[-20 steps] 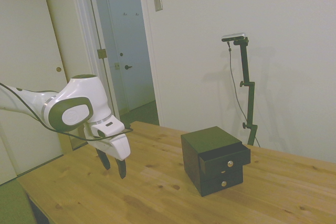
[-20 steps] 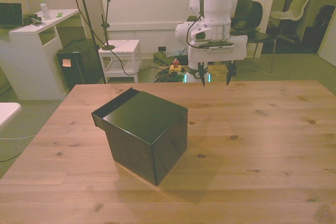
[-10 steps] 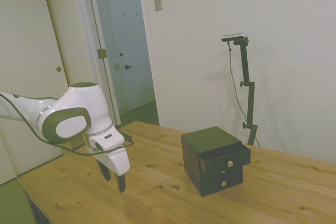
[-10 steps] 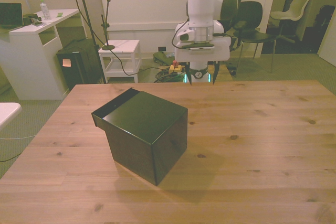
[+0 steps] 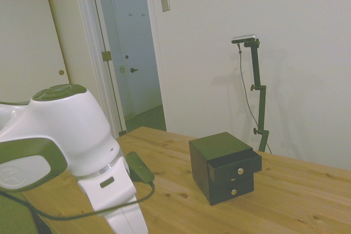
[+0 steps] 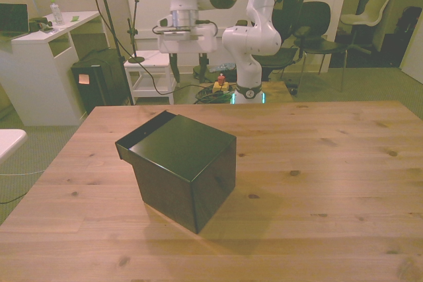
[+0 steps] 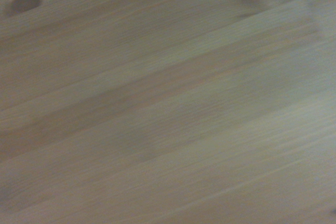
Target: Close the top drawer
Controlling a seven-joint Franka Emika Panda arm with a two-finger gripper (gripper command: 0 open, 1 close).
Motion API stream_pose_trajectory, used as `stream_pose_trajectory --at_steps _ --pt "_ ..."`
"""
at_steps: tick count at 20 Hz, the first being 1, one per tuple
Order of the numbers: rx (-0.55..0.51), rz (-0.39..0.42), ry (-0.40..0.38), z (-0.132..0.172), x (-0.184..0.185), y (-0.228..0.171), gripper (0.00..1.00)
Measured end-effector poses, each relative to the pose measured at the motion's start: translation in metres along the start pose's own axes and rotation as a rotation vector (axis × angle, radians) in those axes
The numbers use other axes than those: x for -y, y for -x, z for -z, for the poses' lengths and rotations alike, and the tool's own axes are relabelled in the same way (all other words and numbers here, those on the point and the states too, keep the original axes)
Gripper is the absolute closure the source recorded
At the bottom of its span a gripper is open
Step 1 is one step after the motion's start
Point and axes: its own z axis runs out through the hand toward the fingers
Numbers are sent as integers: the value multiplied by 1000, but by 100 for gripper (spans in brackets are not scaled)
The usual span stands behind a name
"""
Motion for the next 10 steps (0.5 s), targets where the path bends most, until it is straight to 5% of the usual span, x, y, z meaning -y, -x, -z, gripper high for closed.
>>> stream_pose_trajectory --at_steps 4,10 --pt "-12 -51 16 8 -24 -71 0" --pt "-14 -68 56 12 -10 -155 0"
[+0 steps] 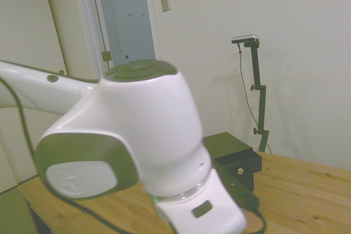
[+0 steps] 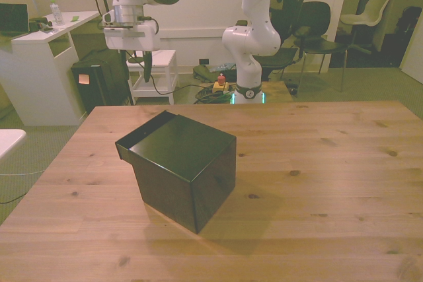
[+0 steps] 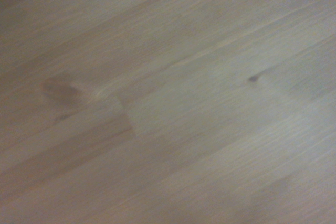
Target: Close the top drawer
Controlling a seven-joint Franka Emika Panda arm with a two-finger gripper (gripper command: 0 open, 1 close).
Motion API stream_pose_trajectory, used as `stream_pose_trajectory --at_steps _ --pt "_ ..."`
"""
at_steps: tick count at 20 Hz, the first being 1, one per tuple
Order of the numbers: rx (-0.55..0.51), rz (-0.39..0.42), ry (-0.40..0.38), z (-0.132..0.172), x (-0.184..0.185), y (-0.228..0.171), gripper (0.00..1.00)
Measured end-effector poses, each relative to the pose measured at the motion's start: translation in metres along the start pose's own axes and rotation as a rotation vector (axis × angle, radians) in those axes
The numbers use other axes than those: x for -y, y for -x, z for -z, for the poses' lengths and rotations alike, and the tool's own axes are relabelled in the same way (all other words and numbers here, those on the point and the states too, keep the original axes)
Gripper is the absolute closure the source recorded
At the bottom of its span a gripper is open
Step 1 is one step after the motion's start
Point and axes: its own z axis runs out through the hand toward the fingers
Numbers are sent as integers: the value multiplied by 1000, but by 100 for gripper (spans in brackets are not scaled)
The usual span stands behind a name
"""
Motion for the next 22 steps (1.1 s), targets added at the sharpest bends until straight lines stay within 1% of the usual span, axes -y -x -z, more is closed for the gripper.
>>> stream_pose_trajectory --at_steps 4,10,14,18,19,22 --pt "-16 0 30 0 22 -37 0" --pt "-31 9 53 0 57 -79 0" --pt "-29 31 53 0 86 -93 0" --pt "-27 66 56 -5 121 -94 0" --pt "-26 72 56 -6 127 -93 100" --pt "-25 82 56 -7 137 -90 100"
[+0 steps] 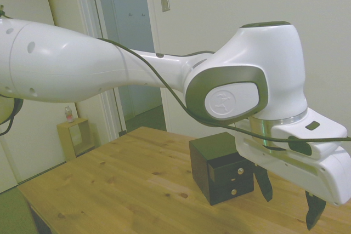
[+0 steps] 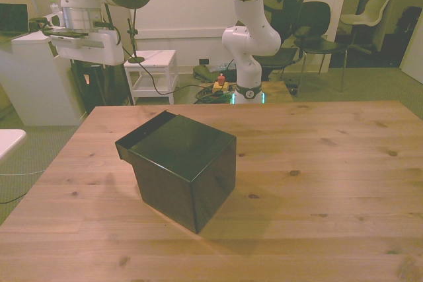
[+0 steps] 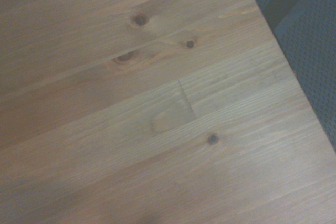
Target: Close the top drawer
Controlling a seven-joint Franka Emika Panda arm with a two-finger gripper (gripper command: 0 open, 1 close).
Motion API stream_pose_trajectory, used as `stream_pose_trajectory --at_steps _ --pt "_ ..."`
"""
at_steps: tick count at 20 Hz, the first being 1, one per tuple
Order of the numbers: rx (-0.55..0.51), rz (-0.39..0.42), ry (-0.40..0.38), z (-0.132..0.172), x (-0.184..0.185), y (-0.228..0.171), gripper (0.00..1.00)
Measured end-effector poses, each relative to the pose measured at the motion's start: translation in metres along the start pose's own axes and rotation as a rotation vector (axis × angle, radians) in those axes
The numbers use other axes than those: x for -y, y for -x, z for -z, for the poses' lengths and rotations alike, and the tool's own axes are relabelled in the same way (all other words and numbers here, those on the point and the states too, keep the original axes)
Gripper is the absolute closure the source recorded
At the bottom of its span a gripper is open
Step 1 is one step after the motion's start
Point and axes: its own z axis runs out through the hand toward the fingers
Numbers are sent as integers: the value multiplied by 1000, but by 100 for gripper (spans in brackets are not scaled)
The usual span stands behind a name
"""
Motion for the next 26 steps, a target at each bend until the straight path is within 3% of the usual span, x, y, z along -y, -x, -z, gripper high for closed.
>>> stream_pose_trajectory --at_steps 13,26 --pt "16 13 2 -1 26 8 100" --pt "40 51 28 -32 102 23 100"
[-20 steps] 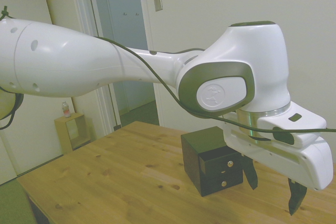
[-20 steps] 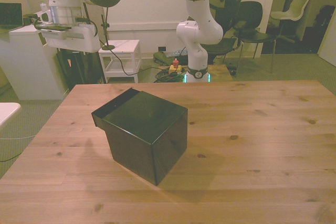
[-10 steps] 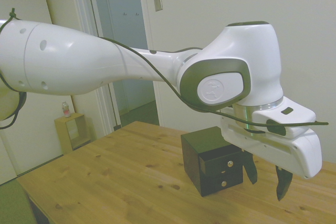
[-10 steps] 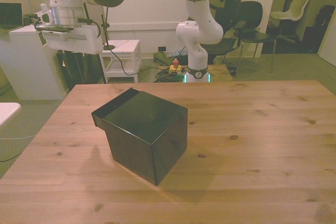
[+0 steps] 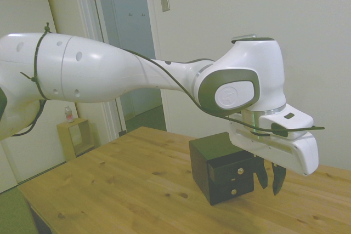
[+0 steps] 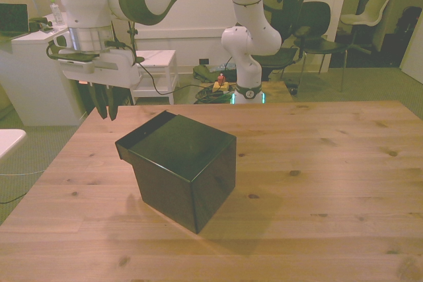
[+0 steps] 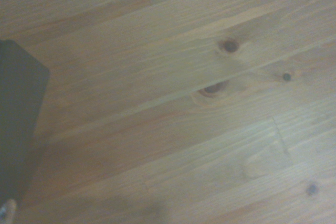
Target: Close the top drawer
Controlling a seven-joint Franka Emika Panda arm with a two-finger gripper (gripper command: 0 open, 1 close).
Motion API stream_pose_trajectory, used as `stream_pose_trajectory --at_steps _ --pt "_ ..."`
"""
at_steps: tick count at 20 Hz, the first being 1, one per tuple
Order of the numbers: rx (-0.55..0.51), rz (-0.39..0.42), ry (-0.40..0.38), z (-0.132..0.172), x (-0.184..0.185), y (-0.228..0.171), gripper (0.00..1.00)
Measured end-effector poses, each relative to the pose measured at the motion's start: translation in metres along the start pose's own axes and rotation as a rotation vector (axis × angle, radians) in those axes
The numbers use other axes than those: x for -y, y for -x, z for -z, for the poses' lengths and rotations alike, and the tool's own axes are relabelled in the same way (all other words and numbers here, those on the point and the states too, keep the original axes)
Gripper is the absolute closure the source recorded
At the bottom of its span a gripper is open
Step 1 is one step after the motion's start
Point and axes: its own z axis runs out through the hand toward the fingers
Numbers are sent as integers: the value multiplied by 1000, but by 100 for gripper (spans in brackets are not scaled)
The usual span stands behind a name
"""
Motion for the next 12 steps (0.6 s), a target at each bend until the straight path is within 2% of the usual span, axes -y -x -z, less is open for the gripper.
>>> stream_pose_trajectory --at_steps 6,12 --pt "-1 18 2 -7 41 11 100" --pt "0 28 6 -15 65 18 100"
